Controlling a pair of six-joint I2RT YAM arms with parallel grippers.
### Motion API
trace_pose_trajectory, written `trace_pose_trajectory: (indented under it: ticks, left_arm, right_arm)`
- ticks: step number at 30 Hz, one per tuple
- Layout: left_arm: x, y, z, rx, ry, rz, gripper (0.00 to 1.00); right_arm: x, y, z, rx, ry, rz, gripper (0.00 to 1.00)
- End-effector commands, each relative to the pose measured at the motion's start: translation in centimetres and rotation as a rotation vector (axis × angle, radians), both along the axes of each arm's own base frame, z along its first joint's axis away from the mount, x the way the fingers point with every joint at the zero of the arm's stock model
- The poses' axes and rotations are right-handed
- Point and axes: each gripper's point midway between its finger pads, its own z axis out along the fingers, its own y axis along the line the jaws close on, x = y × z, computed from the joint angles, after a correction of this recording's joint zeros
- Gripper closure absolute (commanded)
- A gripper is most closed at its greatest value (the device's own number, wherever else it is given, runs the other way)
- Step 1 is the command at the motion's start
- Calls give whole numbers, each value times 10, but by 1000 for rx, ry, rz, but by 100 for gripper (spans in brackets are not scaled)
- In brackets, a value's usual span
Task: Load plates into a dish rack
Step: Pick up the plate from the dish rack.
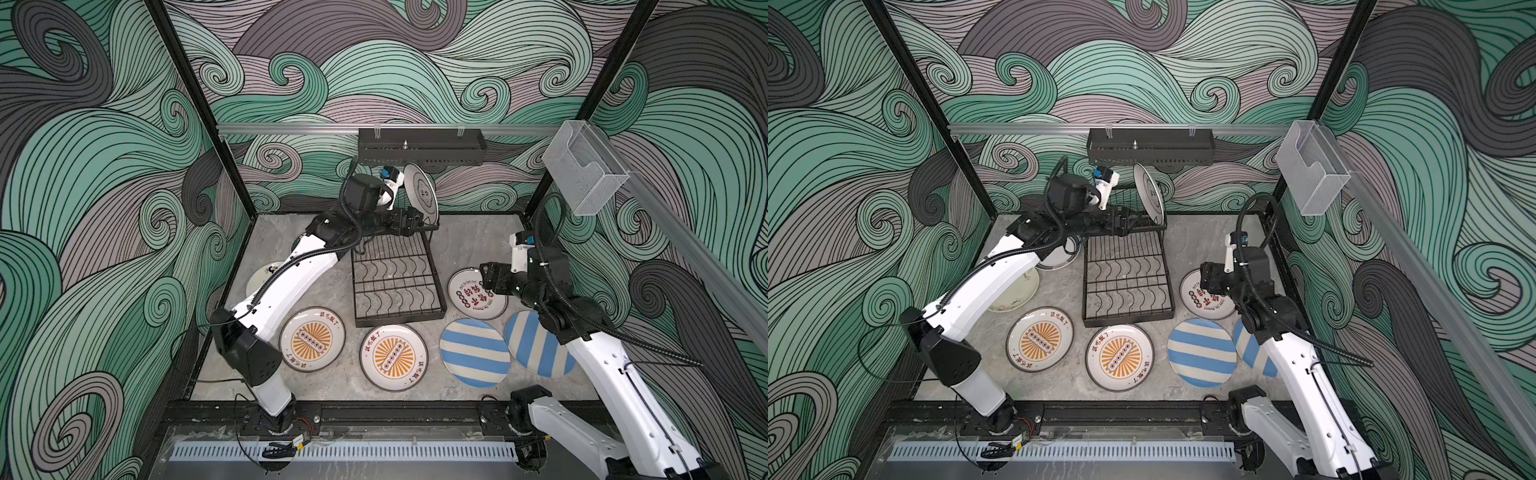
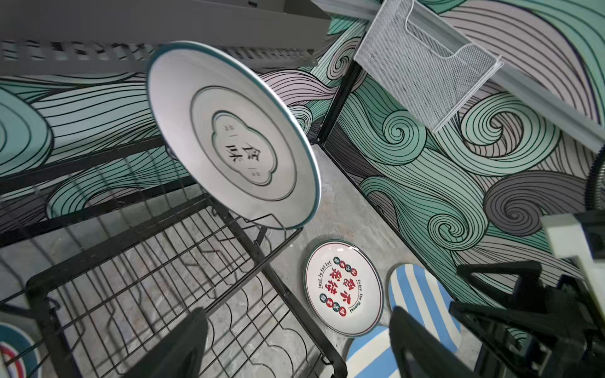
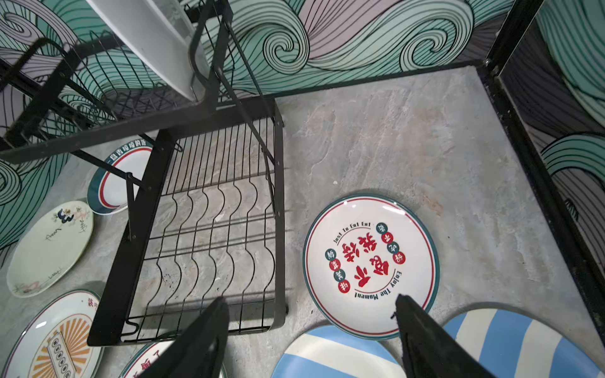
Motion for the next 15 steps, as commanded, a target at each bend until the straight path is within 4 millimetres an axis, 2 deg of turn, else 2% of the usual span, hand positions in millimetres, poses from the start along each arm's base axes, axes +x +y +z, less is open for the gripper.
trace_pose_trajectory:
  ticks: [1, 8, 15]
  left_arm:
    - [4, -11, 17, 45, -59, 9, 11]
    - [26, -31, 35, 21, -106, 25, 11]
    - [46, -50, 19, 46, -91, 22, 21]
  right_arm:
    - [-1, 3, -6, 41, -1, 0, 20]
    - [-9, -5, -10, 18, -17, -22, 20]
    - [-13, -8, -13, 15, -22, -32, 20]
